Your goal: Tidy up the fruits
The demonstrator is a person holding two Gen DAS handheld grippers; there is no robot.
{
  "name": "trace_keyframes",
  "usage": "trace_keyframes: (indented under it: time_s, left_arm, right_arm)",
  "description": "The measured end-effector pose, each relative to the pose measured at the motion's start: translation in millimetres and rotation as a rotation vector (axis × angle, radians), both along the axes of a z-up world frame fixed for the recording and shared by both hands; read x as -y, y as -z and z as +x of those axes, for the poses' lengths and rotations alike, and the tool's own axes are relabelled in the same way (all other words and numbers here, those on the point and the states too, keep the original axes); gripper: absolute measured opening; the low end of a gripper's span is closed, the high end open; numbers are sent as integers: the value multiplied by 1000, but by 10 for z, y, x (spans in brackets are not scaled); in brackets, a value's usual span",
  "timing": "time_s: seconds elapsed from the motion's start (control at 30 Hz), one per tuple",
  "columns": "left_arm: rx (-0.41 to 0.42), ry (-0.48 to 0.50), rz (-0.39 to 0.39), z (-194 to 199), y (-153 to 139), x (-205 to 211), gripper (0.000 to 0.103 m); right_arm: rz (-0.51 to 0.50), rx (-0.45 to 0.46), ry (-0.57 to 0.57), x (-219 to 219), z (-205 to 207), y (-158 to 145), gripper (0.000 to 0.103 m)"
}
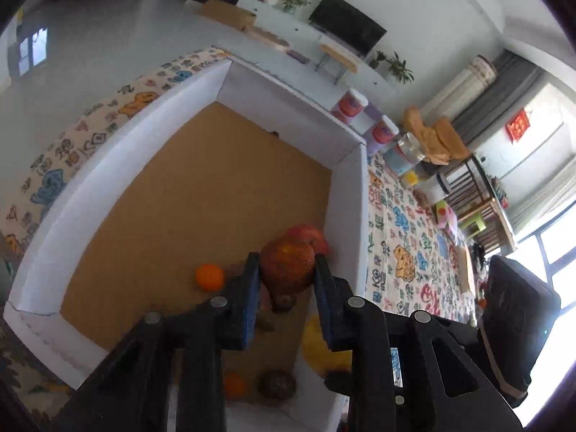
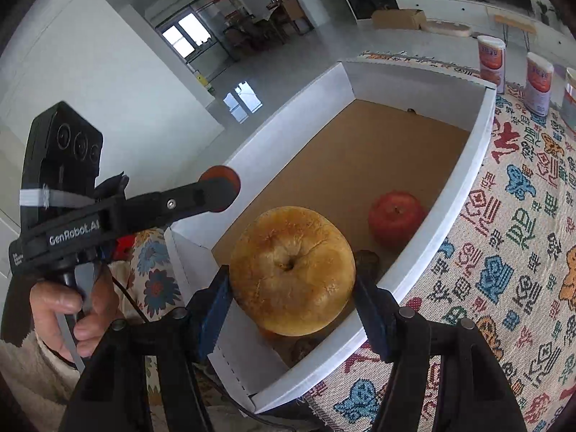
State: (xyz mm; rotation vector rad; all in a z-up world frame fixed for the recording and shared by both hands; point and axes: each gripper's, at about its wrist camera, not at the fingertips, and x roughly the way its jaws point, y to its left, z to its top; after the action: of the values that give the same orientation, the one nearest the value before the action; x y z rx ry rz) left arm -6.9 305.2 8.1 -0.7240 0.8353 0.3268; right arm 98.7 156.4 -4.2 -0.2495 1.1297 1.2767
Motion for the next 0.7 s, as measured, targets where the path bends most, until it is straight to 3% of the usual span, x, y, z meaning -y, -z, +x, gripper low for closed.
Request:
trace_keyframes:
  time_s: [0.1,0.23,0.3,0.33,0.4,0.5,0.6,0.7]
  left_arm:
    - [-113,-37,-7,158,377,-269,29]
    - [-254,-46,-30,245,780,-426,31]
    - [-278,-52,-31,242,837,-401,49]
    - [-269,-56,-17,219,807,-366,56]
    - [-241,-61,48,140,661,-265,79]
    - [-170,-56,201,-39,288,-13,96]
    - [-108,-60,372,-225,-62,317,100]
    - [-89,-80,464,-365,-255,567,102]
  right_arm:
    - [-136,47,-84,-328,-356,333,65]
    - [-279,124,-107,-540,-537,674,66]
    - [-315,175,-124,-592,-593,705,67]
    - [-301,157,-118,-575,-563,690,67]
    - [-261,134,-87,-495,-479,596,80]
    - [-214,181,-4,-320,-379,338,90]
    - [-155,240,90,-57,-299,79,101]
    - [-103,241,155,146,-293,-67,103]
